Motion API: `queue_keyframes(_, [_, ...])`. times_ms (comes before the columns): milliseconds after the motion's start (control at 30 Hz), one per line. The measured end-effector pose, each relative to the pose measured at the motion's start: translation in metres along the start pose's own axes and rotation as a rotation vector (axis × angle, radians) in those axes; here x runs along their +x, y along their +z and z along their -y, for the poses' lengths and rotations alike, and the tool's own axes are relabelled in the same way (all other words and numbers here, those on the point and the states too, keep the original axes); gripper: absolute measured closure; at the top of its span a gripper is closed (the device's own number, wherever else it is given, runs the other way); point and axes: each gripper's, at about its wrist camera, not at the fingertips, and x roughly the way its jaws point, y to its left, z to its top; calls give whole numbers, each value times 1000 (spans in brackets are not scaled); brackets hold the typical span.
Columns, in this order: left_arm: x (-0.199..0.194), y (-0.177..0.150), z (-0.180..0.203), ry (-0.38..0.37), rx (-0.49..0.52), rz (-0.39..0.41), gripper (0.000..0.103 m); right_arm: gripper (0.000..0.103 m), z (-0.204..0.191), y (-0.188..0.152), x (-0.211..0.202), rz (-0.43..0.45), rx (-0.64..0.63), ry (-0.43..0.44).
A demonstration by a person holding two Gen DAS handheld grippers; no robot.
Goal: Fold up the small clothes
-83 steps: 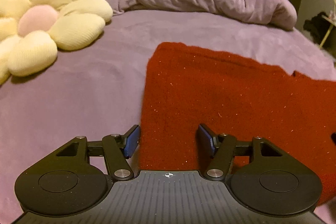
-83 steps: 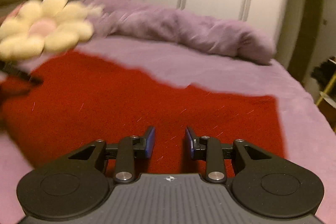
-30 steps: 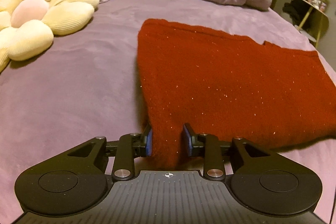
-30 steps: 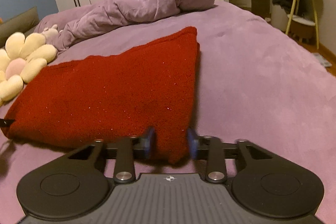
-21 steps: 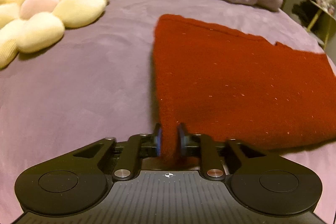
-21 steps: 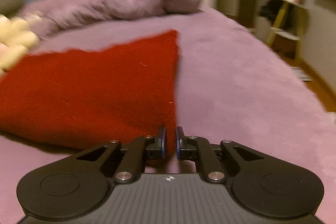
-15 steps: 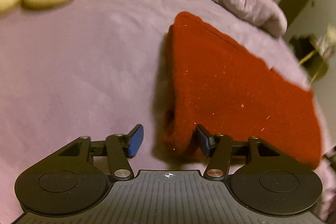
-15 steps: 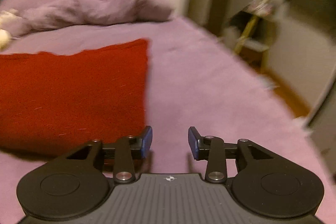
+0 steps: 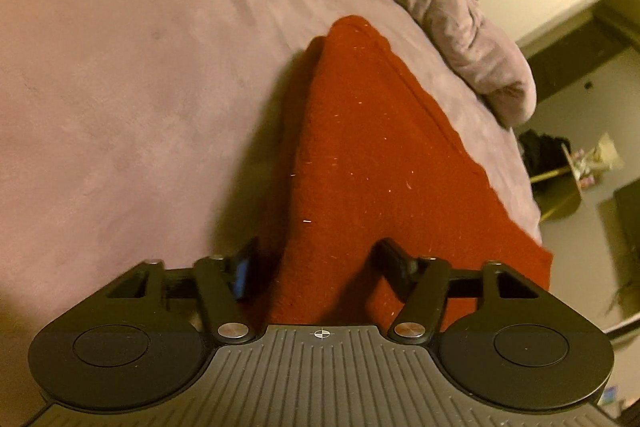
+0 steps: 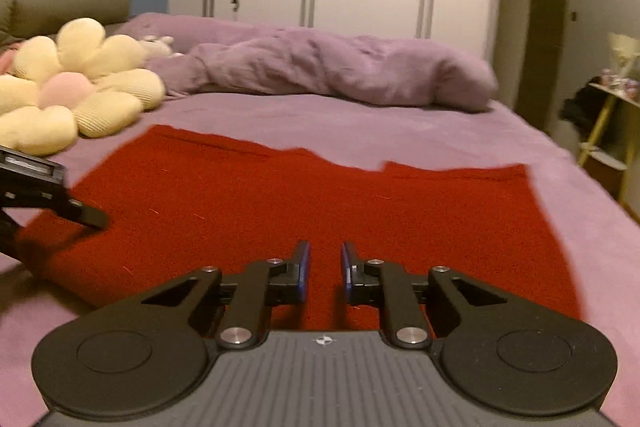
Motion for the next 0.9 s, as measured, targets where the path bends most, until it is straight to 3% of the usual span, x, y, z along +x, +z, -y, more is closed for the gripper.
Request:
queue_keyframes(133, [3, 7, 0, -31, 11, 12, 56, 94, -15, -15, 33, -53, -75, -72])
queue_keyframes(267, [5, 10, -5, -49, -31, 20, 54, 96, -33, -12, 29, -54, -192, -103])
queue_keyframes(367, [5, 8, -8, -62, -48, 26, 52, 96, -36, -4, 5, 55, -170, -78])
queue_keyframes(400, [5, 7, -9, -65, -58, 26, 53, 96, -36, -6, 6, 54, -166, -58])
queue_keyframes(467, [4, 8, -8, -58, -63, 27, 59, 97, -36, -19, 21, -29, -160, -33])
queue_keyframes(567, [-2, 9, -1, -42, -51, 34, 68, 97, -33, -17, 21, -51, -179, -23])
queue_keyframes(667, [-14, 12, 12, -24, -7, 53, 71, 96, -25, -6, 1, -19, -183, -57])
queue_keyframes(733, [-22, 12, 24, -11, 37, 62, 72, 86, -16, -8, -15, 0, -180, -127])
queue_keyframes(900, [-40, 5, 73, 21, 217, 110, 72, 86, 18, -24, -43, 7, -183, -242])
